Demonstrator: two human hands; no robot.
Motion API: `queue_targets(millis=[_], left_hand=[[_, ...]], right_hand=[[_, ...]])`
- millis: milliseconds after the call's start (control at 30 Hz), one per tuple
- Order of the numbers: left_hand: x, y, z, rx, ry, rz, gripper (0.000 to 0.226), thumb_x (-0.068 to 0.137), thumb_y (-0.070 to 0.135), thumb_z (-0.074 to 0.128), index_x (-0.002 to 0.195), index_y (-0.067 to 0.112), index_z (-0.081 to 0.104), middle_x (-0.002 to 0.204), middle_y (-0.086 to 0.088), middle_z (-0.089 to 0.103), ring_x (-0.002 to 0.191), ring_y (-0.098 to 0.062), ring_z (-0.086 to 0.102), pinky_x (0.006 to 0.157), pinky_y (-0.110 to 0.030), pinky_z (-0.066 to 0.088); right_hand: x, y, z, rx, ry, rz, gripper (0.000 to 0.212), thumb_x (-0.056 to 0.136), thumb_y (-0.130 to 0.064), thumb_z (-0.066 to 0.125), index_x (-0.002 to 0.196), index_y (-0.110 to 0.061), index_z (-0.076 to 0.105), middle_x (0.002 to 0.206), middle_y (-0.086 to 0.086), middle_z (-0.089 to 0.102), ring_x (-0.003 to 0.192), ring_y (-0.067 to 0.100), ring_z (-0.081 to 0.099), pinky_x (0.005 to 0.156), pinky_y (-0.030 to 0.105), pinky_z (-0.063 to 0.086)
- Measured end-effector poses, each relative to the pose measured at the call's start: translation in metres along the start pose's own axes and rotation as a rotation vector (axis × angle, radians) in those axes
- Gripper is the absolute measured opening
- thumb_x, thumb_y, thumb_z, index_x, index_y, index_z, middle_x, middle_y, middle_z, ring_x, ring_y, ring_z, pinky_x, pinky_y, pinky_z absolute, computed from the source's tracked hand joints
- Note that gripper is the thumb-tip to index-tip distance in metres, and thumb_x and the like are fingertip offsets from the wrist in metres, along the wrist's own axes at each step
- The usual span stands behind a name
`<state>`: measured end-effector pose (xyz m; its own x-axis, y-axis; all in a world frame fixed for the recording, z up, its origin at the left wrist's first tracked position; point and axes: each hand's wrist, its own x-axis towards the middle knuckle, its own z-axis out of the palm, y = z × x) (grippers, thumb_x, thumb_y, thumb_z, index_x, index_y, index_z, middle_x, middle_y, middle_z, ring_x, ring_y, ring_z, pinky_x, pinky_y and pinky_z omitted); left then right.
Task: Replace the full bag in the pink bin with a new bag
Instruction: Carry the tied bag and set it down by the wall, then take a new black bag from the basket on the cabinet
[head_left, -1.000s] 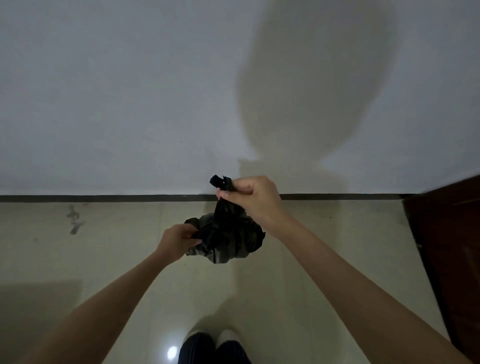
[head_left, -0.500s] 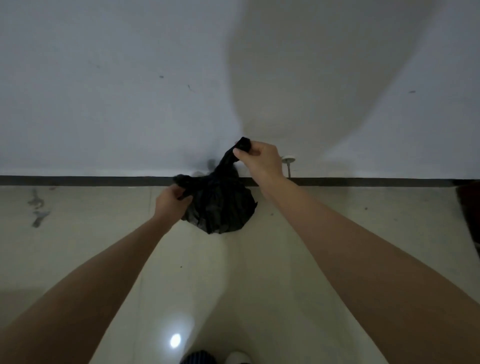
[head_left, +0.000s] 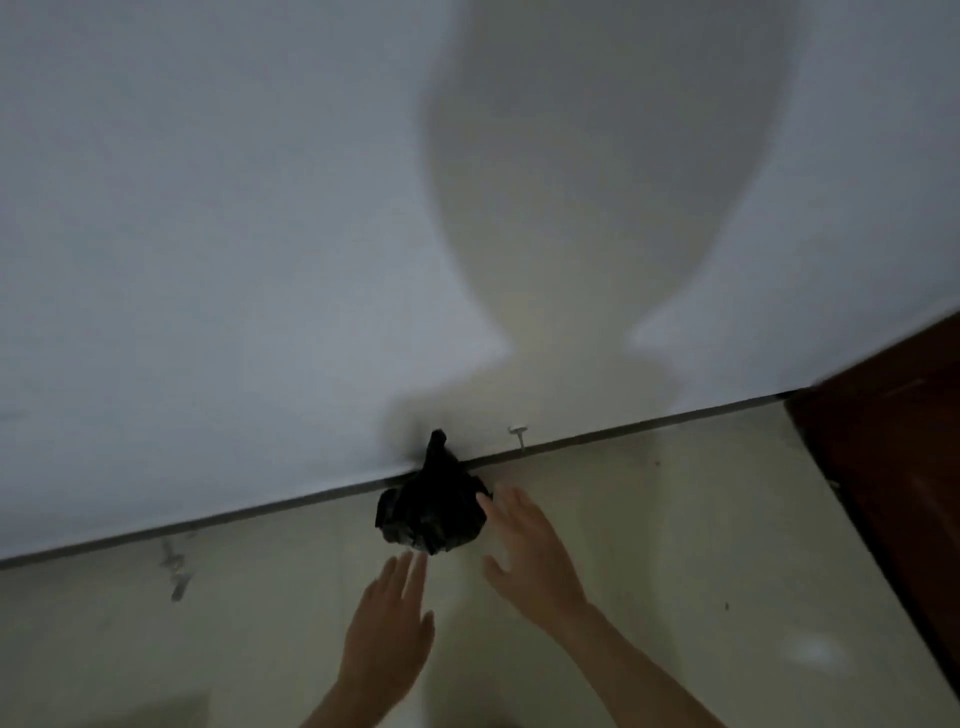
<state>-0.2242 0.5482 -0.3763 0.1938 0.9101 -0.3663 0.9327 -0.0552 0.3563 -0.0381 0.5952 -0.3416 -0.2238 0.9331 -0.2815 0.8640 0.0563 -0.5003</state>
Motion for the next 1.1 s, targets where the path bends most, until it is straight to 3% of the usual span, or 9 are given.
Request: queue_targets(millis=[100, 167, 333, 400, 500, 633, 733, 800, 1100], left_hand=[[-0.017, 0.048, -0.052, 0.183, 0.064, 0.221, 0.117, 0.040, 0.040, 0.081, 0.139, 0.019, 0.022, 0.121, -0.010, 0.064, 0.117, -0.029, 0.052, 0.101, -0.040, 0.034], [-0.018, 0.082, -0.091, 0.216, 0.102, 0.341, 0.127, 0.040, 0.041, 0.080, 0.143, 0.020, 0.010, 0.128, -0.011, 0.059, 0.121, -0.030, 0.049, 0.106, -0.040, 0.012], [-0.027, 0.167, -0.158, 0.332, 0.191, 0.674, 0.091, 0.070, 0.049, 0.044, 0.144, 0.015, 0.003, 0.152, -0.011, 0.014, 0.143, -0.029, -0.004, 0.111, -0.047, 0.006], [-0.039, 0.202, -0.172, 0.342, 0.175, 0.812, 0.086, 0.071, 0.050, 0.038, 0.144, 0.016, 0.010, 0.156, -0.010, -0.009, 0.142, -0.030, 0.003, 0.113, -0.044, -0.005], [-0.072, 0.253, -0.175, 0.373, 0.165, 1.071, 0.089, 0.070, 0.052, 0.039, 0.145, 0.017, 0.006, 0.155, -0.007, -0.016, 0.134, -0.029, 0.024, 0.112, -0.044, -0.001], [-0.143, 0.323, -0.160, 0.388, 0.165, 1.389, 0.090, 0.068, 0.053, 0.039, 0.145, 0.021, 0.005, 0.153, -0.007, 0.001, 0.143, -0.024, -0.005, 0.110, -0.045, 0.002], [-0.226, 0.366, -0.134, 0.457, 0.071, 1.606, 0.080, 0.062, 0.052, 0.038, 0.134, 0.017, 0.033, 0.140, -0.013, 0.042, 0.127, -0.029, 0.030, 0.107, -0.049, 0.012], [-0.290, 0.389, -0.116, 0.505, 0.011, 1.775, 0.074, 0.057, 0.053, 0.037, 0.122, 0.017, 0.044, 0.132, -0.011, 0.051, 0.116, -0.028, 0.037, 0.103, -0.051, 0.017], [-0.623, 0.365, -0.058, 0.574, -0.204, 2.390, 0.067, 0.066, 0.050, 0.034, 0.116, 0.016, 0.061, 0.118, -0.017, 0.064, 0.109, -0.039, 0.059, 0.090, -0.056, 0.027]], right_hand=[[-0.046, -0.024, -0.046, -0.267, 0.051, 0.010, 0.078, 0.060, -0.044, 0.063, 0.133, -0.025, 0.042, 0.136, 0.005, 0.052, 0.125, 0.026, 0.048, 0.100, 0.038, 0.042], [-0.071, -0.034, -0.074, -0.335, 0.107, 0.050, 0.082, 0.057, -0.050, 0.062, 0.133, -0.028, 0.041, 0.139, 0.005, 0.046, 0.130, 0.025, 0.039, 0.107, 0.041, 0.030], [-0.146, -0.046, -0.143, -0.390, 0.310, 0.339, 0.085, 0.059, -0.054, 0.057, 0.137, -0.026, 0.035, 0.144, 0.005, 0.034, 0.135, 0.025, 0.025, 0.109, 0.040, 0.005], [-0.183, -0.047, -0.161, -0.393, 0.408, 0.487, 0.091, 0.060, -0.056, 0.055, 0.142, -0.029, 0.026, 0.145, 0.005, 0.028, 0.138, 0.024, 0.015, 0.109, 0.040, 0.003], [-0.246, -0.052, -0.172, -0.379, 0.526, 0.710, 0.092, 0.064, -0.061, 0.049, 0.144, -0.029, 0.014, 0.145, 0.006, 0.027, 0.138, 0.023, 0.008, 0.109, 0.042, 0.003], [-0.360, -0.068, -0.161, -0.336, 0.662, 1.064, 0.092, 0.063, -0.061, 0.050, 0.143, -0.031, 0.018, 0.146, 0.006, 0.026, 0.142, 0.025, -0.003, 0.109, 0.043, 0.004], [-0.463, -0.087, -0.130, -0.297, 0.777, 1.346, 0.093, 0.058, -0.061, 0.051, 0.142, -0.034, 0.021, 0.149, 0.006, 0.022, 0.143, 0.025, -0.013, 0.108, 0.042, 0.003], [-0.529, -0.114, -0.108, -0.257, 0.858, 1.533, 0.090, 0.057, -0.063, 0.051, 0.139, -0.036, 0.030, 0.149, 0.007, 0.024, 0.142, 0.029, -0.013, 0.108, 0.044, 0.005], [-0.770, -0.327, 0.021, -0.144, 0.917, 2.305, 0.077, 0.058, -0.064, 0.050, 0.129, -0.035, 0.044, 0.136, 0.008, 0.052, 0.122, 0.047, 0.044, 0.095, 0.055, 0.044]])
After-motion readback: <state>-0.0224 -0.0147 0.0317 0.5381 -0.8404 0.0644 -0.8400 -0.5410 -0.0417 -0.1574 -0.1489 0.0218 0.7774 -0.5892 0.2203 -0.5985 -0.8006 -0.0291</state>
